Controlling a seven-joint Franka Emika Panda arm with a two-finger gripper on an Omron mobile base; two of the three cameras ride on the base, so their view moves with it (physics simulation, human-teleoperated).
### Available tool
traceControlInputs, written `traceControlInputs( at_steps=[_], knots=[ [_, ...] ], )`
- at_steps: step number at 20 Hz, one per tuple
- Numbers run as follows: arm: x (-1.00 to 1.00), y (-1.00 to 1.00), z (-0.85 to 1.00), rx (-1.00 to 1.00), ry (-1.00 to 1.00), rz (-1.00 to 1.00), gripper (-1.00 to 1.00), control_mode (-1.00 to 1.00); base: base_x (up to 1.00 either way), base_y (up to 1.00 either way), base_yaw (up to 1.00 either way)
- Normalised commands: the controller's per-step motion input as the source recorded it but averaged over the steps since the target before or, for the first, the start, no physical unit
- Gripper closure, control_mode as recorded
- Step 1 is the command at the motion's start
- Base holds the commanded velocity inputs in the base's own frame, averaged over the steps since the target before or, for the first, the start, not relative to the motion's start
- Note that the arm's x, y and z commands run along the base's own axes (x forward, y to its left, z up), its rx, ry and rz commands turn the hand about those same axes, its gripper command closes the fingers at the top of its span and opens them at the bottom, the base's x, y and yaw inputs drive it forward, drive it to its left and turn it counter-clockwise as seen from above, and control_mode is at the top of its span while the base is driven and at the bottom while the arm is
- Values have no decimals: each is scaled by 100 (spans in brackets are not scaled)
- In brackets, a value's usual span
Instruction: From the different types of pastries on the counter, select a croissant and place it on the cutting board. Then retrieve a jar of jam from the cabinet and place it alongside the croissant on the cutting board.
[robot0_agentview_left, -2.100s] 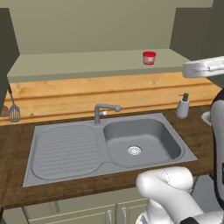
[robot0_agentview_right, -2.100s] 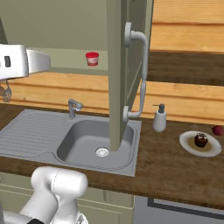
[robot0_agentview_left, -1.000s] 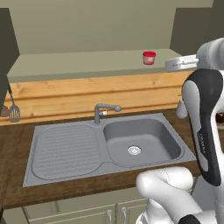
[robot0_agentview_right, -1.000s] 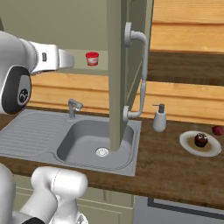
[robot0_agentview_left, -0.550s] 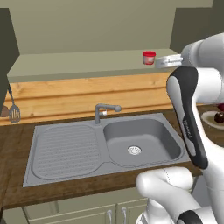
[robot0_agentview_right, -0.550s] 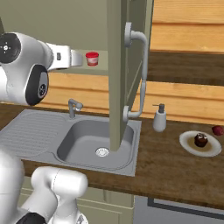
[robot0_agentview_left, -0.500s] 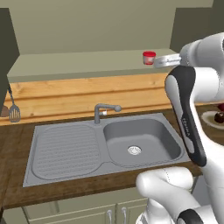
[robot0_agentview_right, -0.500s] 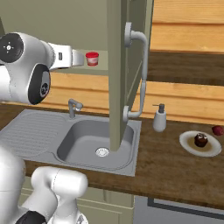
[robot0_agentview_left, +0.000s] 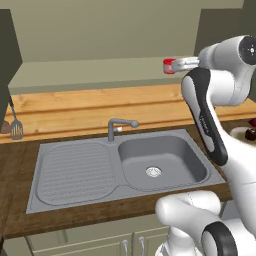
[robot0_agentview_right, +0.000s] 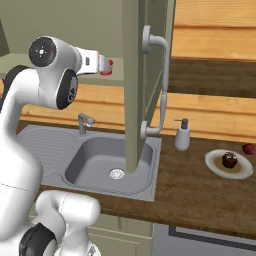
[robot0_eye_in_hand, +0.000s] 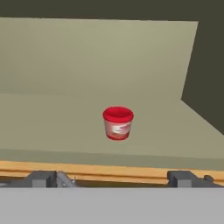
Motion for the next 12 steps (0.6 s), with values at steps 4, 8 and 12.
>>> traceControlInputs(
  at_steps=[4, 8, 12],
  knots=[
    [33, -2, -9, 3, 0, 0, -100, -100, 0, 0, 0],
    [23, 0, -13, 2, 0, 0, -100, -100, 0, 0, 0],
    [15, -1, -5, 0, 0, 0, -100, -100, 0, 0, 0]
  ],
)
